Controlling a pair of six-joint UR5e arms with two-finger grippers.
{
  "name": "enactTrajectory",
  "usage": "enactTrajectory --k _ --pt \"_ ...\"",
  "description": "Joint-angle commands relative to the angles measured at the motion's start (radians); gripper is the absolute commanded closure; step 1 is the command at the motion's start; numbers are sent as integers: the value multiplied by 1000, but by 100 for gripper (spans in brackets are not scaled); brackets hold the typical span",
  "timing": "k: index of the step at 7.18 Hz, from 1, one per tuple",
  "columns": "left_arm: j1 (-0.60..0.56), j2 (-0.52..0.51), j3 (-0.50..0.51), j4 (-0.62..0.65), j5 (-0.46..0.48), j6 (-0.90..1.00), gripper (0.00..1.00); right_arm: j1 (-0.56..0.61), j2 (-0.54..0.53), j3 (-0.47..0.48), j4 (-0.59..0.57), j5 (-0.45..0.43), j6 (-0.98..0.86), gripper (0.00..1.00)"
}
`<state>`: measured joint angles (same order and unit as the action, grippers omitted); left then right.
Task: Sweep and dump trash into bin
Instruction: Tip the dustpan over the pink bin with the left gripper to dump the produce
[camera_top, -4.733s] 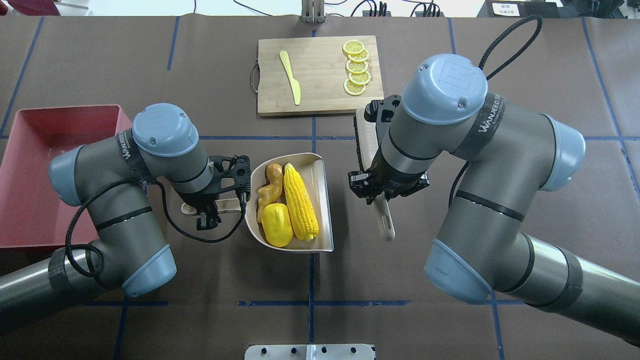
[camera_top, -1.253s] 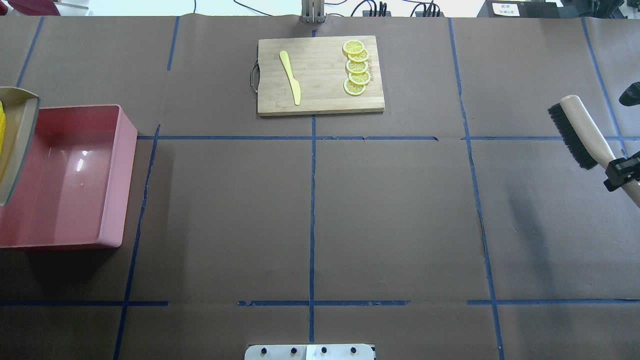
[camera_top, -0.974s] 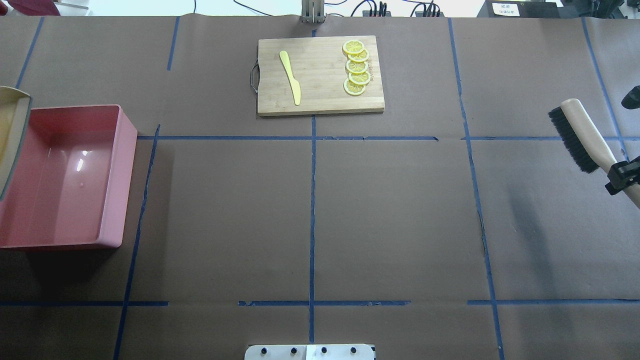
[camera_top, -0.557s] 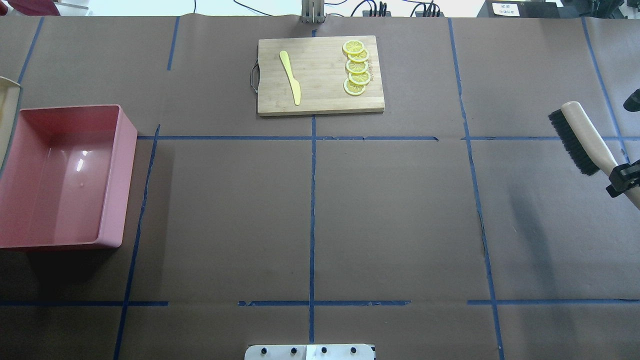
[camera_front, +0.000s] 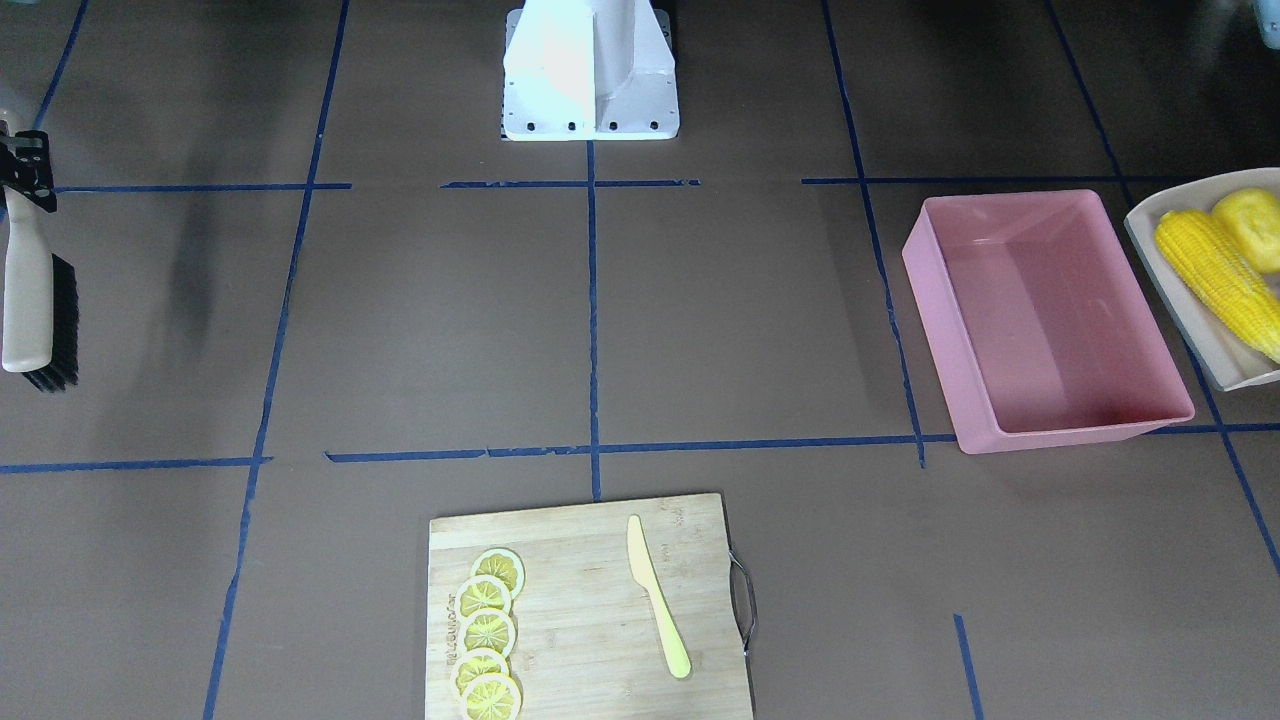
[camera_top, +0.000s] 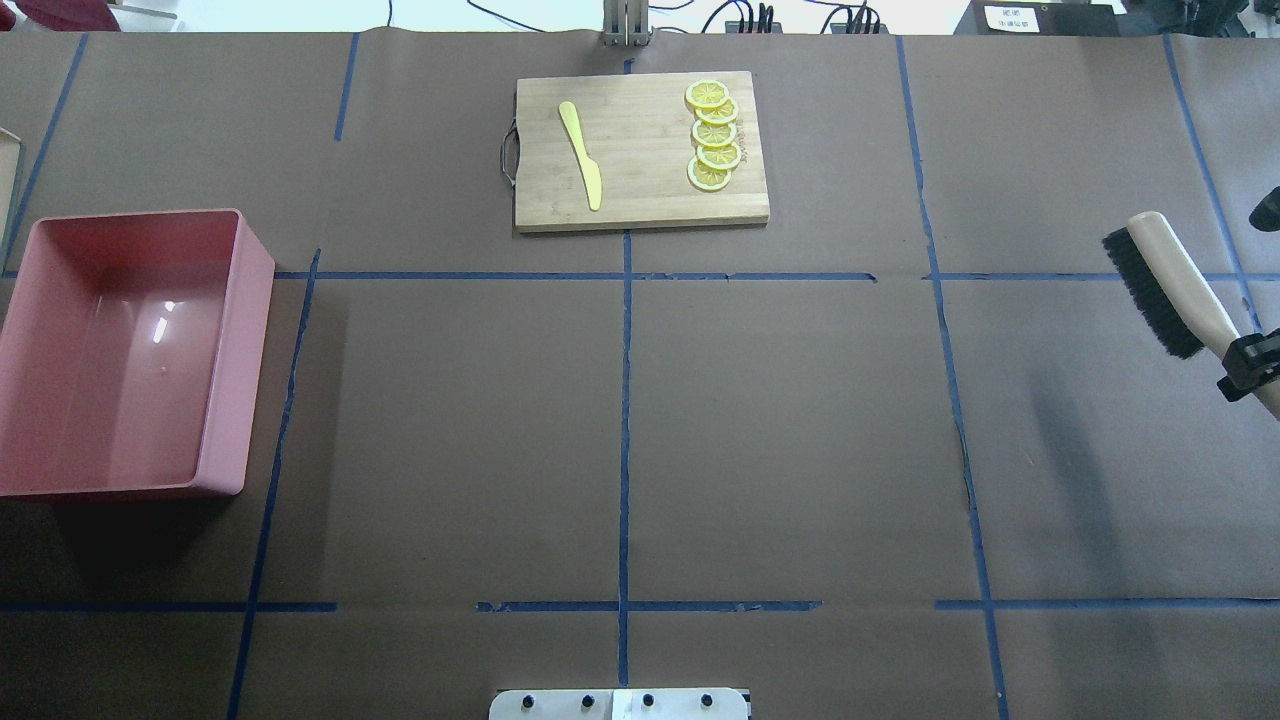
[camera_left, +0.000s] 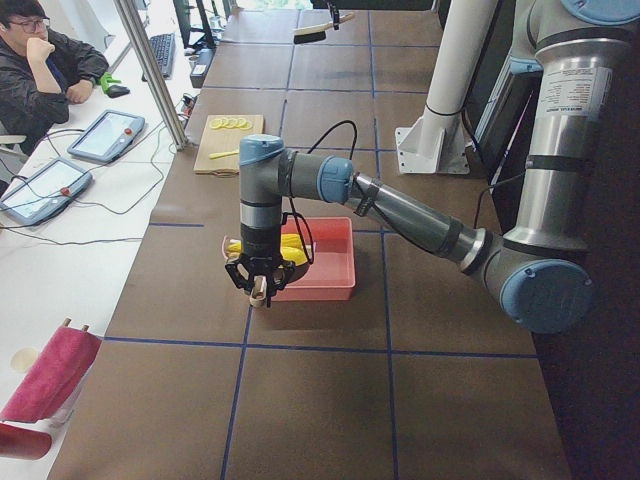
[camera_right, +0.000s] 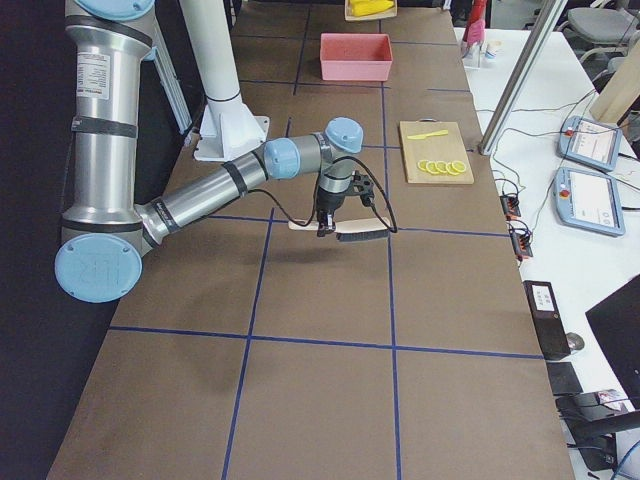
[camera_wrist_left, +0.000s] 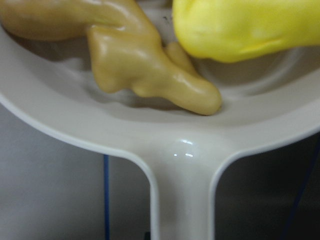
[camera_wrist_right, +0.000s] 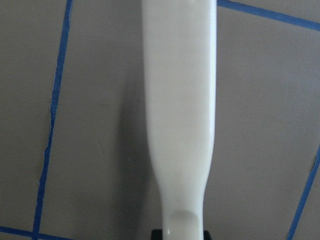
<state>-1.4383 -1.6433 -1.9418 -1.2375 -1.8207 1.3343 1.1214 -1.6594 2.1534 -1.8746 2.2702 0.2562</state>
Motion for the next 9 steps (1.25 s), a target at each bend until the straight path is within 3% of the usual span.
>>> enactTrajectory --k 1,4,6,9 --pt "53 5 -31 1 67 -33 100 0 0 -4 0 17 2 99" --pt "97 10 -58 21 150 -55 100 -2 3 -6 0 22 5 99" --pt "142 10 -121 108 246 -84 100 -2 3 -6 0 31 6 99" --pt "148 11 -124 110 296 -89 100 -2 4 -7 0 31 6 99"
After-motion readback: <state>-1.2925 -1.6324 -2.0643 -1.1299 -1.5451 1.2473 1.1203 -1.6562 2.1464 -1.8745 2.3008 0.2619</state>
